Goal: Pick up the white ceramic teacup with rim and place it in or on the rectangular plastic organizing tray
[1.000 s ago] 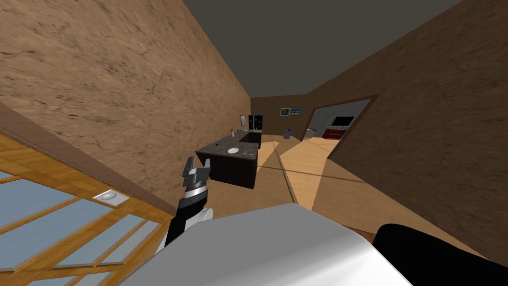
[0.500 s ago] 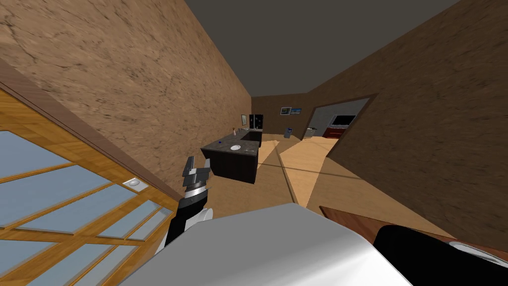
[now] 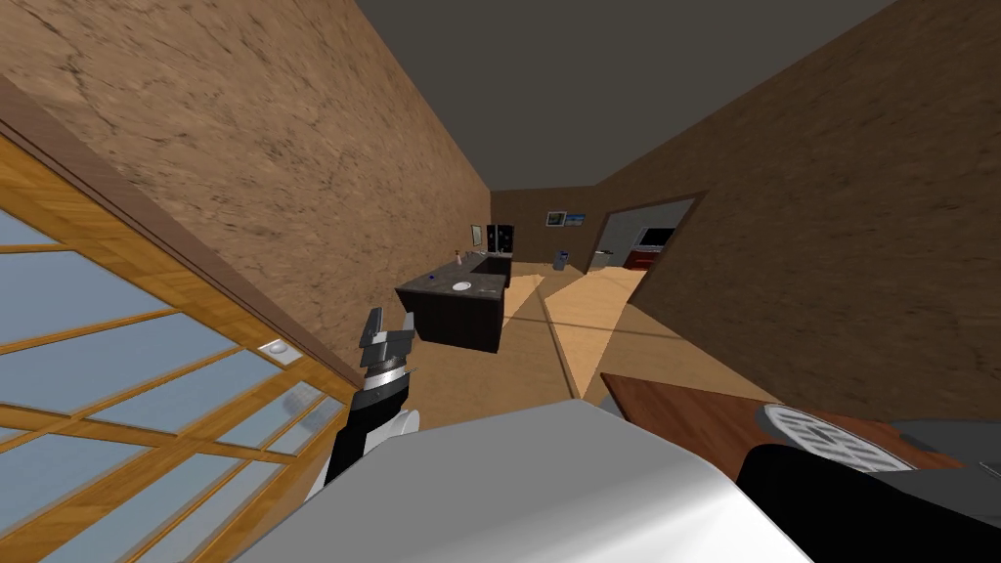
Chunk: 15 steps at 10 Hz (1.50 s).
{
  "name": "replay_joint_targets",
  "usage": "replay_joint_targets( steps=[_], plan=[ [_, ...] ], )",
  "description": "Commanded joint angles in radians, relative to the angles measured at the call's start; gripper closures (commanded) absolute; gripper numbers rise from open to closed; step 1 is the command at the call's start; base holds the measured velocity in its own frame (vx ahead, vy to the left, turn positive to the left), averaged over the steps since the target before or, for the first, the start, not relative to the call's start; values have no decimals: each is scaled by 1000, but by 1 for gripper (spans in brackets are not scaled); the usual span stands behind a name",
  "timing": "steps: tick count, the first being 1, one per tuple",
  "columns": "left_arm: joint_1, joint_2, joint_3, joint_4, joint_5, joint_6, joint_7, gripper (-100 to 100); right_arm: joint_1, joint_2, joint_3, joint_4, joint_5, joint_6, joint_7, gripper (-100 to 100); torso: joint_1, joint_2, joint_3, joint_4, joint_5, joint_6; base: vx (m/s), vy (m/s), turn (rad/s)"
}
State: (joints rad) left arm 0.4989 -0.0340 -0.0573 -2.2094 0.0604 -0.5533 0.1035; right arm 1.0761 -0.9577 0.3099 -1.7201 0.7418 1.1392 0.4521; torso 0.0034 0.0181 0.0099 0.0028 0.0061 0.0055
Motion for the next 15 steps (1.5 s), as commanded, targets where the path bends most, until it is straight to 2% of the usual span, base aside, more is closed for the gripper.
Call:
replay_joint_targets(
  steps=[1, 9, 11, 12, 15],
  plan=[
    [0, 0, 0, 0, 0, 0, 0, 0, -5, -17, -2, -14, 33, -10, -11, 100, 0, 0, 0, 0, 0, 0, -254, -33, -76],
    [0, 0, 0, 0, 0, 0, 0, 0, -12, -115, -22, -108, 180, -54, -59, 100, 0, -1, -1, 0, 0, 0, -239, -71, -91],
    [0, 0, 0, 0, 0, 0, 0, 0, -18, -114, -20, -106, 181, -54, -57, 100, 2, -3, -1, 0, 1, 0, -152, -31, -32],
    [0, 0, 0, 0, 0, 0, 0, 0, -18, -115, -20, -106, 183, -55, -57, -100, 3, -8, -4, -1, 1, -1, -18, -4, -4],
    [0, 0, 0, 0, 0, 0, 0, 0, -18, -114, -20, -105, 182, -55, -57, -100, 5, -17, -9, -3, 1, -1, -3, -1, 0]
  ],
)
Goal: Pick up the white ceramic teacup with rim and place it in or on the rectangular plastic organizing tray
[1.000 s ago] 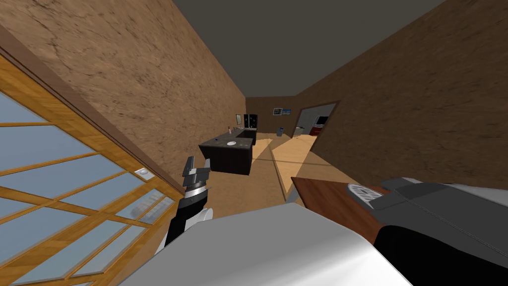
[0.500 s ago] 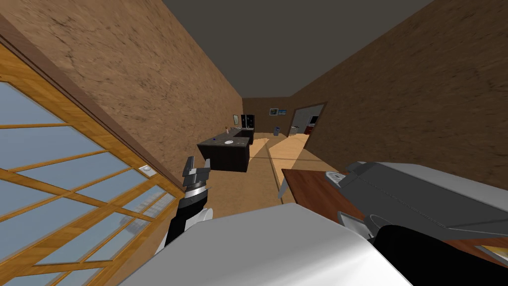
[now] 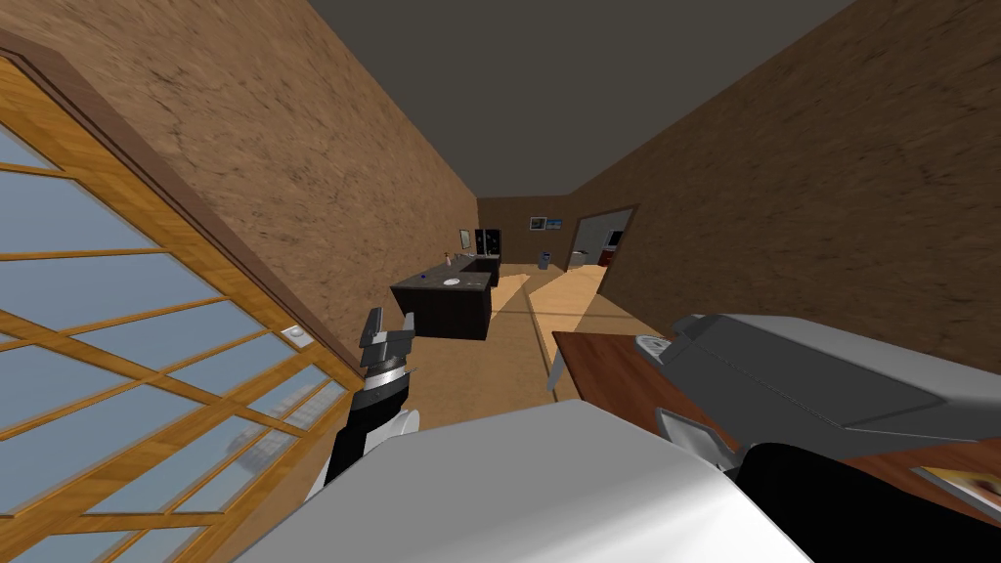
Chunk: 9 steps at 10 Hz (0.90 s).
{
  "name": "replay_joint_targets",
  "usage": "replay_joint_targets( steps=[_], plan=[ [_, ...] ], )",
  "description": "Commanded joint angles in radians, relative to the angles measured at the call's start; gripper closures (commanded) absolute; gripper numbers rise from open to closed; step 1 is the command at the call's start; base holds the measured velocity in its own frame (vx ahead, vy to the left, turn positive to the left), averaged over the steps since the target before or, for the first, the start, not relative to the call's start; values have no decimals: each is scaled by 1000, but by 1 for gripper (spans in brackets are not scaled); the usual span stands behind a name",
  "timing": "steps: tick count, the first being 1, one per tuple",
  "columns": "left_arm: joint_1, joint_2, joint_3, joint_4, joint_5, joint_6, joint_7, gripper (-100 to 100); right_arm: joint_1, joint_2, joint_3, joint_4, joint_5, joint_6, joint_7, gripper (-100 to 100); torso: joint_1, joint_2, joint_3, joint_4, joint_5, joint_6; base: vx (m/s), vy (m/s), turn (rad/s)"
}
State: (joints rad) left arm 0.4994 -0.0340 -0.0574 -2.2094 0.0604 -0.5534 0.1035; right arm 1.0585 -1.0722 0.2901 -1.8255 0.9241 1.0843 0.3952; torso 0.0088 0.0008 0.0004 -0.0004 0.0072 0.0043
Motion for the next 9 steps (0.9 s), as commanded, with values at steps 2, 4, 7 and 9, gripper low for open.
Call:
replay_joint_targets(
  steps=[2, 4, 7, 9],
  plan=[
    [0, 0, 0, 0, 0, 0, 0, 0, 0, 0, 0, 0, 0, 0, 0, 0, 0, 0, 0, 0, 0, 0, 0, 0, 0],
    [0, 0, 0, 0, 0, 0, 0, 0, 46, -44, -22, -72, -34, 33, 7, -100, -1, 0, 0, 0, 0, 0, -12, -21, 12],
    [0, 0, 0, 0, 0, 0, 0, 0, 93, -88, -44, -143, -68, 66, 13, -100, -2, 0, 0, 0, 0, 0, -15, -26, 9],
    [0, 0, 0, 0, 0, 0, 0, 0, 124, -118, -58, -191, -91, 88, 17, -100, -1, 1, 0, 0, 0, 0, -16, -20, 9]
  ],
)
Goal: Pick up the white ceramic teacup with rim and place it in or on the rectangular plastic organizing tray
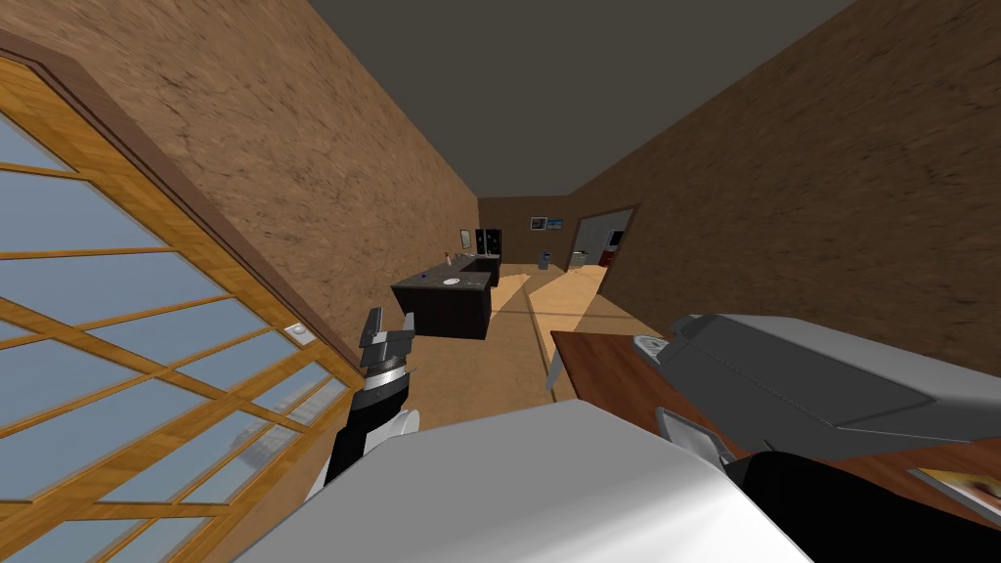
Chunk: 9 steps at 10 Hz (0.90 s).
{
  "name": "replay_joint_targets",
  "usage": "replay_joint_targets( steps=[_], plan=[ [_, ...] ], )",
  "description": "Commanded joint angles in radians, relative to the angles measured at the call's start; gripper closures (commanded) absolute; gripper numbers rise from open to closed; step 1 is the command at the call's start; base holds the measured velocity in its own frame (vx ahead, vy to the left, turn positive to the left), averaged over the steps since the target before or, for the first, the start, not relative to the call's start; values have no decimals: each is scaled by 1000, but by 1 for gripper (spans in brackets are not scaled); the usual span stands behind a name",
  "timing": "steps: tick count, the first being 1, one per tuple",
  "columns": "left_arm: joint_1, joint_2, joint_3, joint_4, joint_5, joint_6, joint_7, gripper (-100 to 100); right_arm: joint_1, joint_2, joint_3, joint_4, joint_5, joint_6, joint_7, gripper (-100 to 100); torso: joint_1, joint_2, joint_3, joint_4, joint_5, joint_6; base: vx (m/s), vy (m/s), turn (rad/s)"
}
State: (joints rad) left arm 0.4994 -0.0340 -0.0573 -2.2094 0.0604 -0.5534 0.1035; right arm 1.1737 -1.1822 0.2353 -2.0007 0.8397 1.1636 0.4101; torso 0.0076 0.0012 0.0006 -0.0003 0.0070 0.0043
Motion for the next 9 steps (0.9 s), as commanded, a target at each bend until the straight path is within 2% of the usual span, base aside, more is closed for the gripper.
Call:
replay_joint_targets(
  steps=[1, 2, 3, 4, 9],
  plan=[
    [0, 0, 0, 0, 0, 0, 0, 0, 24, -23, -10, -40, -18, 20, 5, -100, 0, 0, 0, 0, 0, 0, -9, -20, 7],
    [0, 0, 0, 0, 0, 0, 0, 0, 39, -37, -18, -64, -29, 31, 7, -100, 0, 0, 0, 0, 0, 0, -12, -22, 12],
    [0, 0, 0, 0, 0, 0, 0, 0, 27, -27, -12, -42, -21, 20, 3, -100, 0, 0, 0, 0, 0, 0, -6, -10, 4],
    [0, 0, 0, 0, 0, 0, 0, 0, 28, -28, -12, -44, -21, 22, 3, 0, 0, 0, 0, 0, 0, 0, 0, 0, 0],
    [0, 0, 0, 0, 0, 0, 0, 0, 28, -28, -12, -44, -21, 22, 3, 0, 1, -1, 0, 0, 0, 0, 0, 0, 0]
  ],
)
